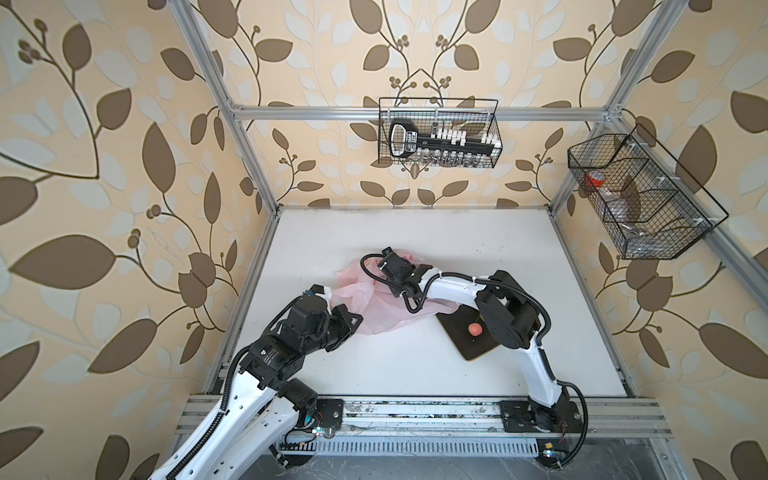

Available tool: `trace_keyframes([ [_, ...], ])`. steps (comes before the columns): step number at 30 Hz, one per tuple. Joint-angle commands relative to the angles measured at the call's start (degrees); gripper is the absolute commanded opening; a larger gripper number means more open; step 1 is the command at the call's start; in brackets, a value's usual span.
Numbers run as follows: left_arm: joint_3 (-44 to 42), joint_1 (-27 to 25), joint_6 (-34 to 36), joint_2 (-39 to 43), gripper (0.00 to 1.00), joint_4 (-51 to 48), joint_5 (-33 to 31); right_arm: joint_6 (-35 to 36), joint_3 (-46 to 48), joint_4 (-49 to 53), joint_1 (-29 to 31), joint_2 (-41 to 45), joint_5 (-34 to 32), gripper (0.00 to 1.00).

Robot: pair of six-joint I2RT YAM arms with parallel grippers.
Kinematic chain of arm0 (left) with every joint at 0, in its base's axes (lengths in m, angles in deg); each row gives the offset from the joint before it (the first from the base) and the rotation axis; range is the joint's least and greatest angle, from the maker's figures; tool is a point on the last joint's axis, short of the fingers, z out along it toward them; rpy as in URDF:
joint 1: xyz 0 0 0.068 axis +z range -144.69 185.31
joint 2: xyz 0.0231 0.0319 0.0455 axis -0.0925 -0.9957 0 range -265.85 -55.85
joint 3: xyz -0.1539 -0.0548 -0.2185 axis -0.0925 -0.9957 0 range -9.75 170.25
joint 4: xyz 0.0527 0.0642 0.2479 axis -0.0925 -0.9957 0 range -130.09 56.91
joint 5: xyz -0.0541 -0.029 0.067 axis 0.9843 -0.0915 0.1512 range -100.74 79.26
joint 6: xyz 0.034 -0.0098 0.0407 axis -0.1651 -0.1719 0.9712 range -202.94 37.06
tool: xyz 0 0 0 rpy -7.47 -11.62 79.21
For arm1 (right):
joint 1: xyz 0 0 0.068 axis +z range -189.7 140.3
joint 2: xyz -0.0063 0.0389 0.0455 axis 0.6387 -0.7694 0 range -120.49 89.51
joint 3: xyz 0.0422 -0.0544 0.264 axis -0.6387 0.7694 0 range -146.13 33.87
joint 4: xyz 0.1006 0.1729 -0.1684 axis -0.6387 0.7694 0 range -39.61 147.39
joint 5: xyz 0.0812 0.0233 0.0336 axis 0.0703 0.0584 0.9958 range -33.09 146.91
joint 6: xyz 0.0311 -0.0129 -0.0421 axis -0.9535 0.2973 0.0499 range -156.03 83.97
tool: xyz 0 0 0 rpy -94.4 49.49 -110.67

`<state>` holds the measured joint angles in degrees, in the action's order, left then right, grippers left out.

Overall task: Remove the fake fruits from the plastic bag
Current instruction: 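Grasp the orange-red fake fruit inside the bag with the right gripper, then lift the orange-red fruit out of the bag toward the mat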

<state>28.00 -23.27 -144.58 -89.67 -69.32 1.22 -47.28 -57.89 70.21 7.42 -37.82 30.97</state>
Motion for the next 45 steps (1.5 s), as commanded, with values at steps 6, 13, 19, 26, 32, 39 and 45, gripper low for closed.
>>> trace_keyframes([
  [6,2.5,-0.7,1.2,-0.4,0.0,0.0,0.3,3.4,-1.9,2.7,1.1,-1.6,7.1,0.54],
  [13,2.2,-0.7,1.1,-0.5,0.0,0.0,0.0,4.7,-0.3,-0.9,1.9,2.5,8.3,0.44],
  [19,1.9,-0.7,0.7,-0.6,0.0,0.7,-0.1,8.9,5.7,-8.5,3.3,9.9,17.0,0.43],
  [26,1.5,-0.7,0.3,-0.5,0.0,1.0,-0.6,11.2,12.8,-13.4,3.5,17.4,26.7,0.41],
  [32,1.1,-0.7,-0.3,-0.5,0.0,1.6,-0.8,11.6,18.7,-14.1,3.8,26.2,34.6,0.39],
  [39,0.4,-0.7,-0.6,0.0,0.0,2.0,-1.1,7.2,28.9,-10.3,5.9,41.7,38.8,0.38],
  [45,-0.6,-0.7,-1.0,-0.3,0.0,3.7,-0.6,-1.0,35.4,-0.6,6.7,52.1,33.1,0.38],
])
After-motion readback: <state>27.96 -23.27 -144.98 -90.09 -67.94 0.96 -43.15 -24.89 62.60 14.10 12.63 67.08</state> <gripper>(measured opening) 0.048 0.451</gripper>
